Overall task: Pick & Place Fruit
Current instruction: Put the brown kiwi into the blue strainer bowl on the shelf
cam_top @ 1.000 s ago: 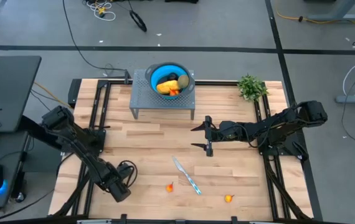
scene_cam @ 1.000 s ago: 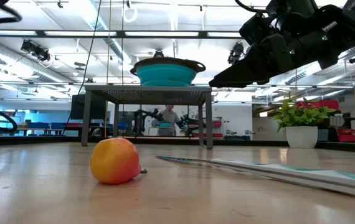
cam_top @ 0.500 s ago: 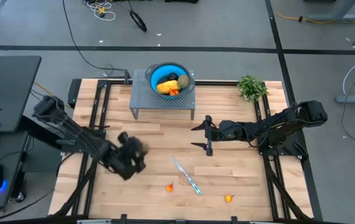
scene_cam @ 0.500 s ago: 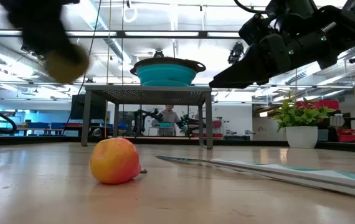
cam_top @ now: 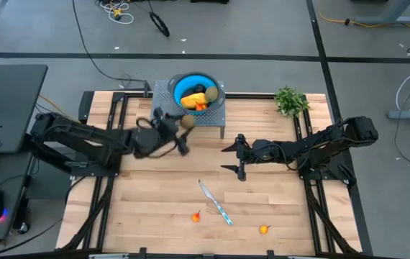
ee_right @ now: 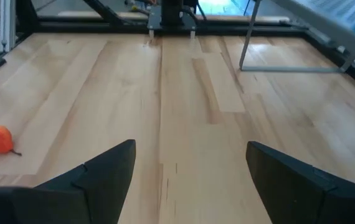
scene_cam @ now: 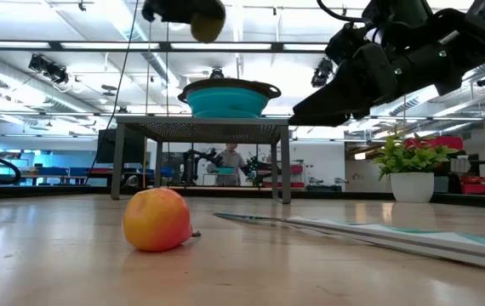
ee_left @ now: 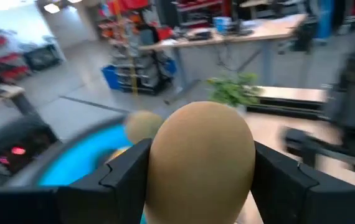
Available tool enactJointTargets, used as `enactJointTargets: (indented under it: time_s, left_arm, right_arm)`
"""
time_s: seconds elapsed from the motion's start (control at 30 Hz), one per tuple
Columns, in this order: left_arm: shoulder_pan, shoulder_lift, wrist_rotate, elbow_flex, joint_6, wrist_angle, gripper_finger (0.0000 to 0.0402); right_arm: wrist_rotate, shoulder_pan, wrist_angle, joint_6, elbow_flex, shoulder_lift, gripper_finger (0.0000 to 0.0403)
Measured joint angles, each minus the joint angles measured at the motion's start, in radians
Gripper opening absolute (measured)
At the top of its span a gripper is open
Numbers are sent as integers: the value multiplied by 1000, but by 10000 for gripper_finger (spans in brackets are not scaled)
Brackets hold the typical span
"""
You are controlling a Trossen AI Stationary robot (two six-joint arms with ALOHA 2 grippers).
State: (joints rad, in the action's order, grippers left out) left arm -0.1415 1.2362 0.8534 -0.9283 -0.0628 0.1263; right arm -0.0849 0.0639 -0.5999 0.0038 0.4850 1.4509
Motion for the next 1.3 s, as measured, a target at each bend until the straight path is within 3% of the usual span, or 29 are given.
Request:
enactJointTargets:
  time_s: [0.33, 0.67, 1.0, 1.3]
  left_arm:
    - [343, 10, -268, 1, -70, 43, 249]
    - [515, 28, -500, 0, -48, 161, 254]
    - [551, 166, -502, 1, -114, 306, 259]
    - [554, 206, -403, 0, -99, 310, 290]
  right_arm:
    - [-18, 0, 36, 23, 0, 0, 316]
    - [-18, 6, 36, 86, 0, 0, 316]
    - [-18, 27, 36, 139, 0, 0, 316]
    - [-79, 50, 44, 154, 0, 0, 316]
